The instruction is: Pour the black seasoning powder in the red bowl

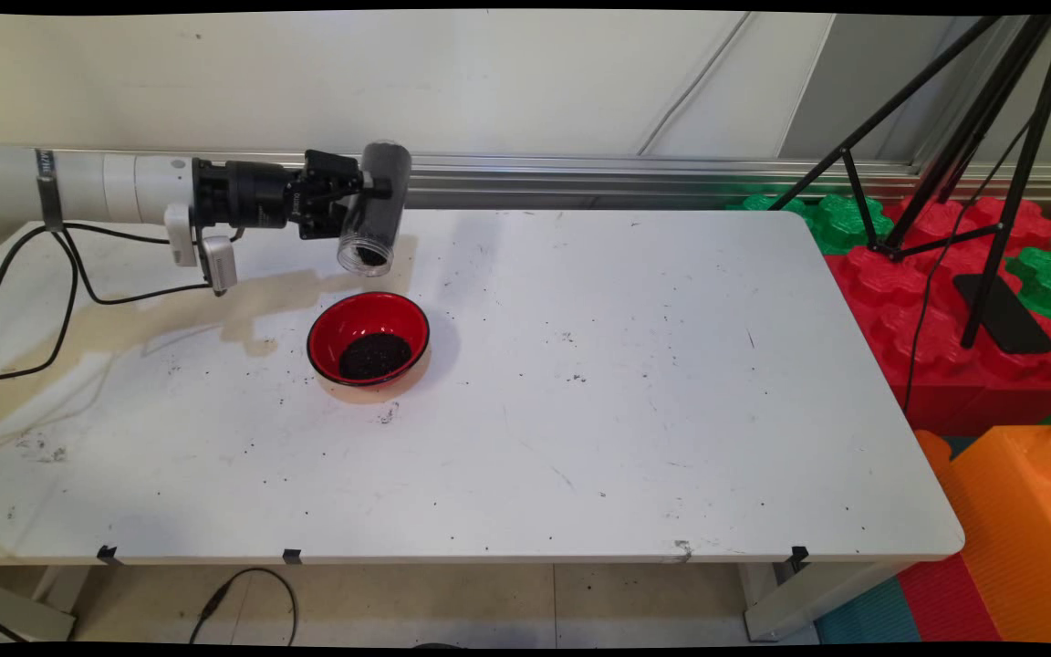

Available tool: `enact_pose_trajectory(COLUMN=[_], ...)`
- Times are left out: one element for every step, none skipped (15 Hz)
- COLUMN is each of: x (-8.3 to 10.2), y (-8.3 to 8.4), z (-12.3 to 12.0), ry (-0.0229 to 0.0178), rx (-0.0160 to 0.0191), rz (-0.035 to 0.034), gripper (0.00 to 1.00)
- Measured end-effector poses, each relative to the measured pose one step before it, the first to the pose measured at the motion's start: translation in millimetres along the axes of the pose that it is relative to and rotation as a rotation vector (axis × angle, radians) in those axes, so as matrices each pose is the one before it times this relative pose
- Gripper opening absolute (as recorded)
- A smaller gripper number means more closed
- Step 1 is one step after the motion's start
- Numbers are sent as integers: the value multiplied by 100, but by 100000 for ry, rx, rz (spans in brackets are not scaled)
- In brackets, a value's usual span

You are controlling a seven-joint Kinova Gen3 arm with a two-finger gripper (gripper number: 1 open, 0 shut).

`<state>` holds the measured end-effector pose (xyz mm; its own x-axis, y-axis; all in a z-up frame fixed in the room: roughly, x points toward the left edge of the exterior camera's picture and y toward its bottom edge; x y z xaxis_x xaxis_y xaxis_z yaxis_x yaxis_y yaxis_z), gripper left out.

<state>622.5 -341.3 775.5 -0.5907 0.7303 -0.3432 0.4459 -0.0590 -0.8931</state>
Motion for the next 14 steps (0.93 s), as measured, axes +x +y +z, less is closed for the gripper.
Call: enact_pose_trajectory(x=[1,-6,4,3,-2,2,-2,0,14,5,12,16,20,22], y=[-4,-3,-8,2,-5,-3,-2,-9,-3,-30,-12,-16,-17,-2], z=[34,19,25,21,7,6,6,9,4,17,7,-2,4,-1], ry=[-96,-133,-116,-119,-99,-104,-114,-91,-78,-84,-30,-53,-35,-9], rx=[99,56,103,88,57,83,55,76,75,113,39,67,80,45], rz=[1169,1050,1124,1185,714,860,858,658,722,702,387,532,528,328], gripper=[0,0,0,0,0,0,0,0,0,0,0,0,0,0])
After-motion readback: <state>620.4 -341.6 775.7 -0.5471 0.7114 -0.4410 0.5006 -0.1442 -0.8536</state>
